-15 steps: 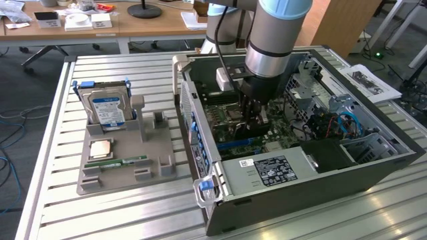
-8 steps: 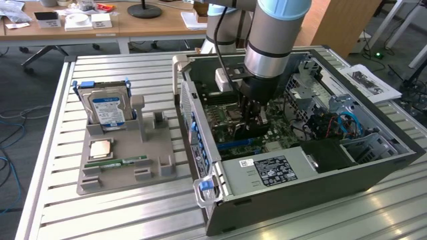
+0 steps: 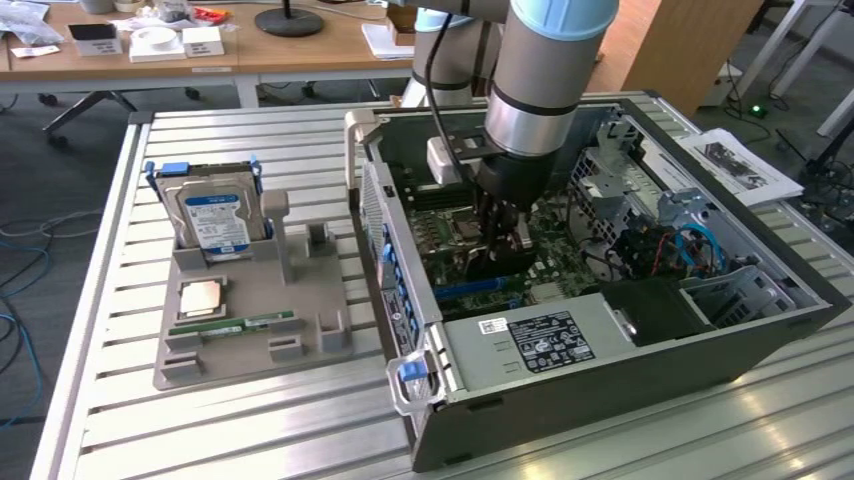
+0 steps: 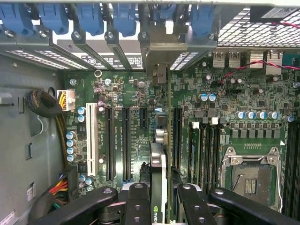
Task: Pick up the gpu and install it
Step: 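Insert the gpu into the slot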
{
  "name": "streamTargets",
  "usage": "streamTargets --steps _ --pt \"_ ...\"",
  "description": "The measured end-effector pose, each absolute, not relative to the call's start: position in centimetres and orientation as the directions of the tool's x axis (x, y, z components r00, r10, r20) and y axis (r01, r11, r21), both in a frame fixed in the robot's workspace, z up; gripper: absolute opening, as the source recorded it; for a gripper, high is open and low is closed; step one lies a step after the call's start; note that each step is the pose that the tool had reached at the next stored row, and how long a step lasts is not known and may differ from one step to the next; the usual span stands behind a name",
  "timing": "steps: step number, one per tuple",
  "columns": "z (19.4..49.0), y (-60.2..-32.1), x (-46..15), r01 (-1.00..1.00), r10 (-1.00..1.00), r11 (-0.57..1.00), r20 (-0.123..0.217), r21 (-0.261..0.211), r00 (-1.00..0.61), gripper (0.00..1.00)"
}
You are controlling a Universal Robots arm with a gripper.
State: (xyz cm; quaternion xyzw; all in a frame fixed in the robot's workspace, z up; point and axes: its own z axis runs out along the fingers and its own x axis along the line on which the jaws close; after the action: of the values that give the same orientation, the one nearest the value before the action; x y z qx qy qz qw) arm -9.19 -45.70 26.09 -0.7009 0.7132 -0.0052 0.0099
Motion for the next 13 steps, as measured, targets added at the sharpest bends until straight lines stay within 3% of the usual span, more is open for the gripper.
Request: streamTargets --steps 13 --pt "26.09 -45.7 -9.45 -1.0 -1.0 0.018 -0.007 -0.022 -0.018 0.27"
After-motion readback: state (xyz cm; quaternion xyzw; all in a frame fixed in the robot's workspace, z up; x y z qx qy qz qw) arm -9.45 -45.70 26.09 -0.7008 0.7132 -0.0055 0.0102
